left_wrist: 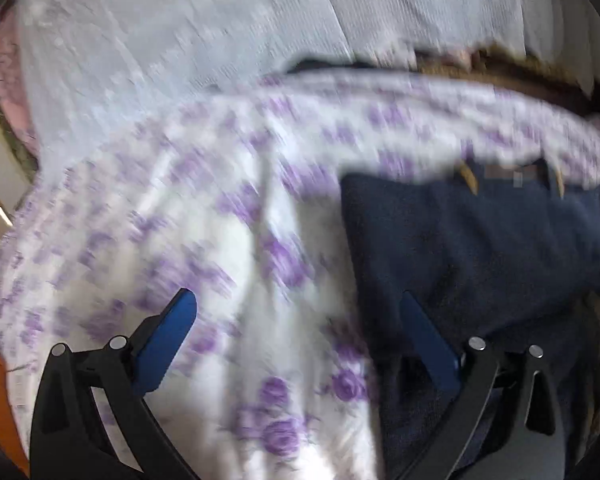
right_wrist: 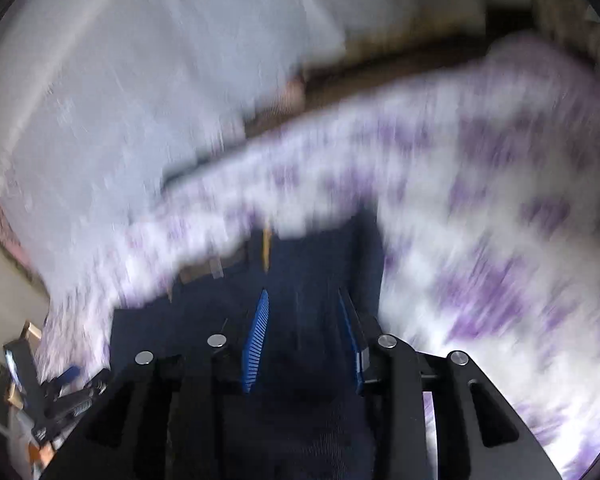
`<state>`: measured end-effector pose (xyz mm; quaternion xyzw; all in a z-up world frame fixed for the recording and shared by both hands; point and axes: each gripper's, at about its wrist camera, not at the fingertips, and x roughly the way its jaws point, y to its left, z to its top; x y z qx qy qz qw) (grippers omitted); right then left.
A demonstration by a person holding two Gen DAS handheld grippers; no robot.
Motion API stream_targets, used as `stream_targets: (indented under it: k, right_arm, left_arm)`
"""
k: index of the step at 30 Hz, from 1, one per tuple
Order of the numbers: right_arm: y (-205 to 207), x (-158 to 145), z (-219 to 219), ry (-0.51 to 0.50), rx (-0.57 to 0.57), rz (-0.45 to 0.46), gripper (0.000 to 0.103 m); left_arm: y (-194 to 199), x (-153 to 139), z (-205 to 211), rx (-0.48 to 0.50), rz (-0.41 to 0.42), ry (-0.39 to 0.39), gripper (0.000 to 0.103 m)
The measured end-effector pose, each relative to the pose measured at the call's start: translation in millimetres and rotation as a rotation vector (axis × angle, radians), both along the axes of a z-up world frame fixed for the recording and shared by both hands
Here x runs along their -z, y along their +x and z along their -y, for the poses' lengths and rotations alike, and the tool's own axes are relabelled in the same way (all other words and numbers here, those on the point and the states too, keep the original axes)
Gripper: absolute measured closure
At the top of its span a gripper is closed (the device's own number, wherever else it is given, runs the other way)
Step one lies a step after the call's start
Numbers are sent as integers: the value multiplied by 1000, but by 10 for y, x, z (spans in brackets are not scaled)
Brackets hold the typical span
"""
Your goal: Fold small clothes
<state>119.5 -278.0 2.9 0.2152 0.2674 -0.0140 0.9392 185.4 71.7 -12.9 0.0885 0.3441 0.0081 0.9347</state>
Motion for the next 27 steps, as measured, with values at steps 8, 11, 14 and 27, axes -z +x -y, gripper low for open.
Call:
stream_targets:
  k: [8, 11, 14, 27]
  right_arm:
    - [838, 169, -675, -121, -209, -171, 67]
    - [1052, 582, -659, -121, -211, -201, 71]
    - [909, 473, -592, -81, -191, -192, 75]
    - [234, 375, -679, -261, -224, -185, 65]
  left_arm:
    - [525, -64, 644, 91, -101, -25, 4]
    - [825, 434, 746, 54, -213, -27, 4]
    - [908, 427, 512, 58, -260, -199, 4]
    - [328, 392, 267, 107, -260, -160, 4]
